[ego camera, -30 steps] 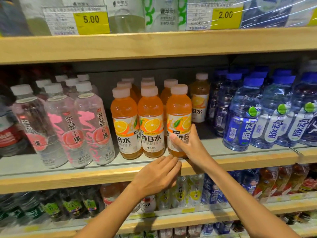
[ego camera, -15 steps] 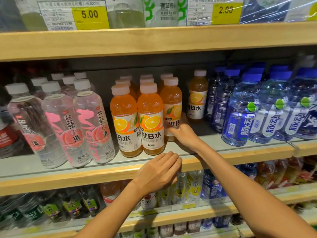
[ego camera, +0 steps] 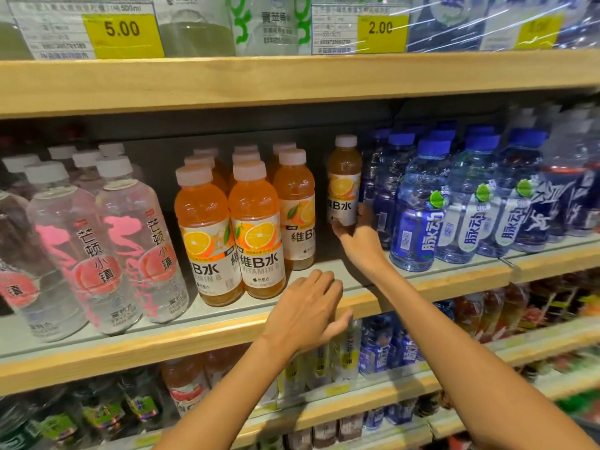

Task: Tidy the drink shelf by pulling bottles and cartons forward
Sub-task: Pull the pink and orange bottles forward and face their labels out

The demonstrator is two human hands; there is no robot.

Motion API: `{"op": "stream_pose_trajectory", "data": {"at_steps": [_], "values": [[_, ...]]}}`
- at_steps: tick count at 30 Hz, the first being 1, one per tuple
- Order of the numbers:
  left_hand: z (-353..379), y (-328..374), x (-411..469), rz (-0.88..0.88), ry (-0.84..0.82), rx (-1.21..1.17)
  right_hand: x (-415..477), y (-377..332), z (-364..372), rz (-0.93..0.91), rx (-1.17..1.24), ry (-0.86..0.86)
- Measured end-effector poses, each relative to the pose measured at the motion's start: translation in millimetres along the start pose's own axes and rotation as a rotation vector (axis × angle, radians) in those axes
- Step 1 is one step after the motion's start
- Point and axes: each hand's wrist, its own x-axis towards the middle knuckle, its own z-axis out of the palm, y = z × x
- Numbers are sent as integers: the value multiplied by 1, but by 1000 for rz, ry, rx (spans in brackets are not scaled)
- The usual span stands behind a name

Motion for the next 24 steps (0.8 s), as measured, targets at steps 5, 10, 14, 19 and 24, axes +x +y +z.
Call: {"op": "stream_pose_trajectory", "data": {"at_steps": [5,10,14,19,24], "values": [[4,-2,-2,-3,-1,11,16,14,17,54,-78,-9],[5,1,2,-24,1,8,29,22,22,51,-161,22],[4,3,3,-31,-12,24,38,22,28,75,-112,7],[4,3,2,-36,-15,28,54,22,34,78,63,-34],[3,4,2,-40,4,40,64,24,41,80,168,7]]}}
